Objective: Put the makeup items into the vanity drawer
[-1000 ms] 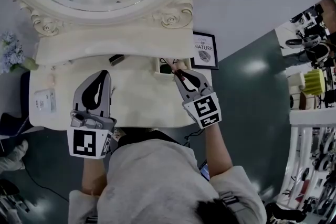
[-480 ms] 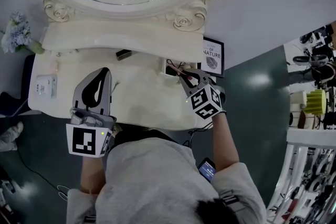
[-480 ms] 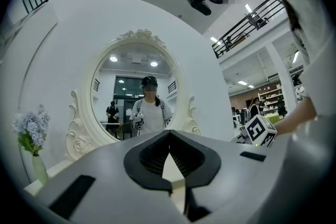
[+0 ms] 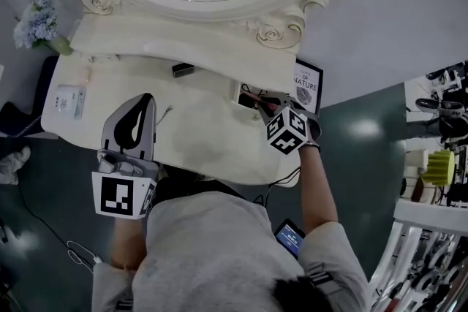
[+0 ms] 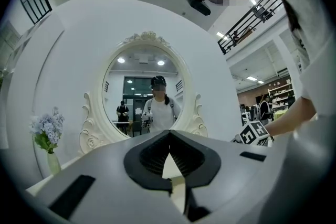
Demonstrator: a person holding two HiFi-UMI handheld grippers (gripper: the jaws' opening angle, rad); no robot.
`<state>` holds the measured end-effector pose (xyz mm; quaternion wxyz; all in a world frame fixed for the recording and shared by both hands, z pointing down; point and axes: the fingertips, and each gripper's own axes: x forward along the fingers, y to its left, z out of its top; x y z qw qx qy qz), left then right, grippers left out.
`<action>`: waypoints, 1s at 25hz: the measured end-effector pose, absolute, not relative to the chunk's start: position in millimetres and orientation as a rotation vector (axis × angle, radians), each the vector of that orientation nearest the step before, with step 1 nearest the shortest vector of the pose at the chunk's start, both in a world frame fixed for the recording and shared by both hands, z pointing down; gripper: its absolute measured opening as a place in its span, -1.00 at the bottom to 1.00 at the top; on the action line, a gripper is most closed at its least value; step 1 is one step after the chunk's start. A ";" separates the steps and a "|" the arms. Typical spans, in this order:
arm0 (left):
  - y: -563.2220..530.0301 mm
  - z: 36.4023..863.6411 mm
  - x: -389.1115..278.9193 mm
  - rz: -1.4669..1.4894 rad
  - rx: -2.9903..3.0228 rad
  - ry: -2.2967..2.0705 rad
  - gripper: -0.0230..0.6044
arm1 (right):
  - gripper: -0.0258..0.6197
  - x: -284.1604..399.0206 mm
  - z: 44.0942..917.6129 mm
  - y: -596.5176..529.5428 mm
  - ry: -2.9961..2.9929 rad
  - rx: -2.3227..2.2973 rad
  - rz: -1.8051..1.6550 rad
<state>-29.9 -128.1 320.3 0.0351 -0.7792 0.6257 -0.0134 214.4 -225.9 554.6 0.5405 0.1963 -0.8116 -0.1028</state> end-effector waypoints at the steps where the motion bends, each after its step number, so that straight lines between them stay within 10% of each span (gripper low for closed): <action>1: -127.3 320.9 -30.3 -0.044 -2.389 1.932 -0.88 | -0.74 213.7 556.5 -227.9 -1.923 0.458 -0.245; 25: -101.5 327.6 -28.9 -0.104 -2.317 2.027 -0.88 | -0.74 207.3 569.5 -241.7 -1.911 0.440 -0.182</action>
